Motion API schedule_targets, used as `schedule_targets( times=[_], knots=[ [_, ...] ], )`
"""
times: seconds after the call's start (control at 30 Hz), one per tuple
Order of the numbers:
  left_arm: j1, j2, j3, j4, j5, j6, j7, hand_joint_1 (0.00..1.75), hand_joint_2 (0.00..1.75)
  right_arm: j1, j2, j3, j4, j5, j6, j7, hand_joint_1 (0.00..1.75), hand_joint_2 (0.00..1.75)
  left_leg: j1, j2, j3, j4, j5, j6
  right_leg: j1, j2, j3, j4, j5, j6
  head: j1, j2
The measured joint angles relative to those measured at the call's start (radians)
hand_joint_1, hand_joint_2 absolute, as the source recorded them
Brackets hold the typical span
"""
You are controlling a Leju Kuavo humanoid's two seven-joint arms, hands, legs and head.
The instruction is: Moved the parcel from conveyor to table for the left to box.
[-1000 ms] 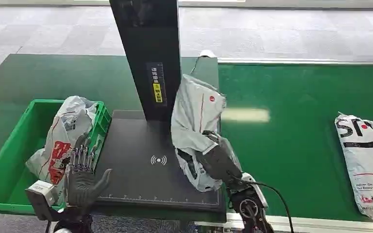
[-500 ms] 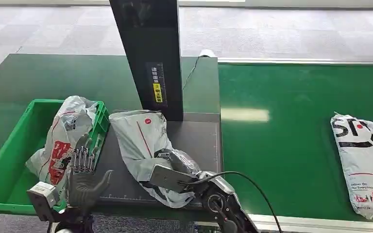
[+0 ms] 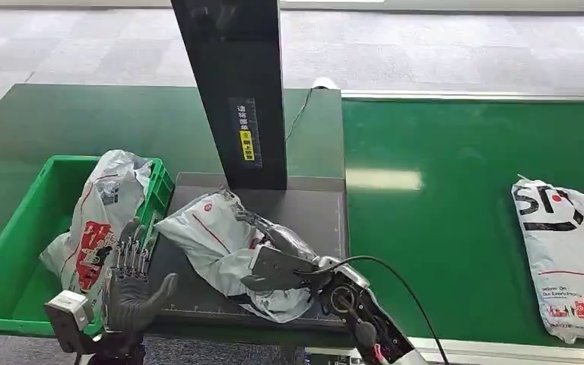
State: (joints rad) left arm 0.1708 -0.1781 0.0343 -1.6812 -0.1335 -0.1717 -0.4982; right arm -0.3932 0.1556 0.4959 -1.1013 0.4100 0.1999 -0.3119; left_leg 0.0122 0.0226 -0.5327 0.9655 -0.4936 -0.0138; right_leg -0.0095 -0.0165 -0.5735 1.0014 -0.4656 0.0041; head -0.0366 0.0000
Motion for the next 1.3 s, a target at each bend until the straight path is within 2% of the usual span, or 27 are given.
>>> schedule_targets(
  times=[0.17, 0.3, 0.43, 0.9, 0.93, 1.1, 1.2, 1.3],
  knots=[
    [0.000, 0.004, 0.001, 0.000, 0.007, -0.020, -0.008, 0.00, 1.75, 0.033, -0.008, -0.032, -0.040, -0.105, 0.023, -0.085, 0.00, 1.75, 0.000, 0.000, 0.000, 0.000, 0.000, 0.000, 0.000, 0.000, 0.000, 0.000, 0.000, 0.000, 0.000, 0.000],
    [-0.016, 0.006, 0.001, 0.005, 0.021, -0.045, -0.005, 0.00, 1.75, 0.064, -0.009, -0.066, -0.093, -0.251, 0.116, -0.167, 0.00, 1.75, 0.000, 0.000, 0.001, 0.000, 0.000, 0.000, 0.000, 0.000, 0.000, 0.000, 0.000, 0.000, 0.000, 0.000],
    [-0.023, 0.012, -0.005, 0.019, 0.011, -0.056, -0.002, 0.00, 1.75, 0.098, -0.012, -0.108, -0.144, -0.317, 0.107, -0.223, 0.00, 1.75, 0.000, 0.000, 0.000, 0.000, 0.000, 0.000, 0.000, 0.000, 0.000, 0.000, 0.000, 0.000, 0.000, 0.000],
    [-0.031, 0.028, -0.031, 0.039, -0.021, -0.055, 0.003, 0.00, 1.75, 0.143, -0.013, -0.171, -0.229, -0.335, 0.083, -0.237, 0.00, 1.75, 0.000, 0.000, 0.000, 0.000, 0.000, 0.000, 0.000, 0.000, 0.000, 0.000, 0.000, 0.000, 0.000, 0.000],
    [-0.032, 0.030, -0.033, 0.040, -0.036, -0.051, 0.007, 0.00, 1.75, 0.144, -0.013, -0.173, -0.230, -0.331, 0.069, -0.238, 0.00, 1.75, 0.000, 0.000, 0.001, 0.000, 0.000, 0.000, 0.000, 0.000, 0.000, 0.000, 0.000, 0.000, 0.000, 0.000],
    [-0.044, 0.045, -0.057, 0.059, -0.207, 0.013, 0.025, 0.00, 1.75, 0.168, -0.010, -0.220, -0.274, -0.252, -0.184, -0.232, 0.00, 1.75, 0.000, 0.000, 0.000, 0.000, 0.000, 0.000, 0.000, 0.000, 0.000, 0.000, 0.000, 0.000, 0.000, 0.000],
    [-0.094, 0.062, -0.090, 0.088, -0.384, 0.064, 0.043, 0.00, 1.75, 0.191, -0.005, -0.256, -0.312, -0.259, -0.226, -0.234, 0.00, 1.75, 0.000, 0.000, 0.000, 0.000, 0.000, 0.000, 0.000, 0.000, 0.000, 0.000, 0.000, 0.000, 0.000, 0.000],
    [-0.169, 0.092, -0.142, 0.140, -0.567, 0.086, 0.117, 0.00, 1.75, 0.211, 0.005, -0.281, -0.356, -0.274, -0.248, -0.240, 0.00, 1.75, 0.000, 0.000, 0.001, 0.000, 0.000, 0.000, 0.000, 0.000, 0.000, 0.000, 0.000, 0.000, 0.000, 0.000]
  ],
)
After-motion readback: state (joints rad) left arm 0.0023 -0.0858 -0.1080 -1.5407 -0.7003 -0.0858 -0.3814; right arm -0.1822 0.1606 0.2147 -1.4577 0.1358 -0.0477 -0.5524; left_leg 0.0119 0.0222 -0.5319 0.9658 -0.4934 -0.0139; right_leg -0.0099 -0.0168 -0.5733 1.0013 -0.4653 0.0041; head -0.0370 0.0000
